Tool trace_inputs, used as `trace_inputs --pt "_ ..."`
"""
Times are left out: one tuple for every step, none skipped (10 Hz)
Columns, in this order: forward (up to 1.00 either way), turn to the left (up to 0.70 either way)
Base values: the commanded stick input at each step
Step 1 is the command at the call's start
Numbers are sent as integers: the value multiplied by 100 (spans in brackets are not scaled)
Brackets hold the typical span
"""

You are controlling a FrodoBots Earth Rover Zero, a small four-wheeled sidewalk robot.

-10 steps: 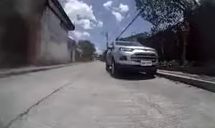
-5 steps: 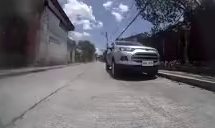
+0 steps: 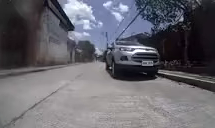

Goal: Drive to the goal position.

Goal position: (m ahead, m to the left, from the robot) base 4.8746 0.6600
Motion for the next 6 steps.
trace_inputs --pt "70 0" --pt "70 0" --pt "70 0" --pt "70 0" --pt "85 0" --pt "85 0"
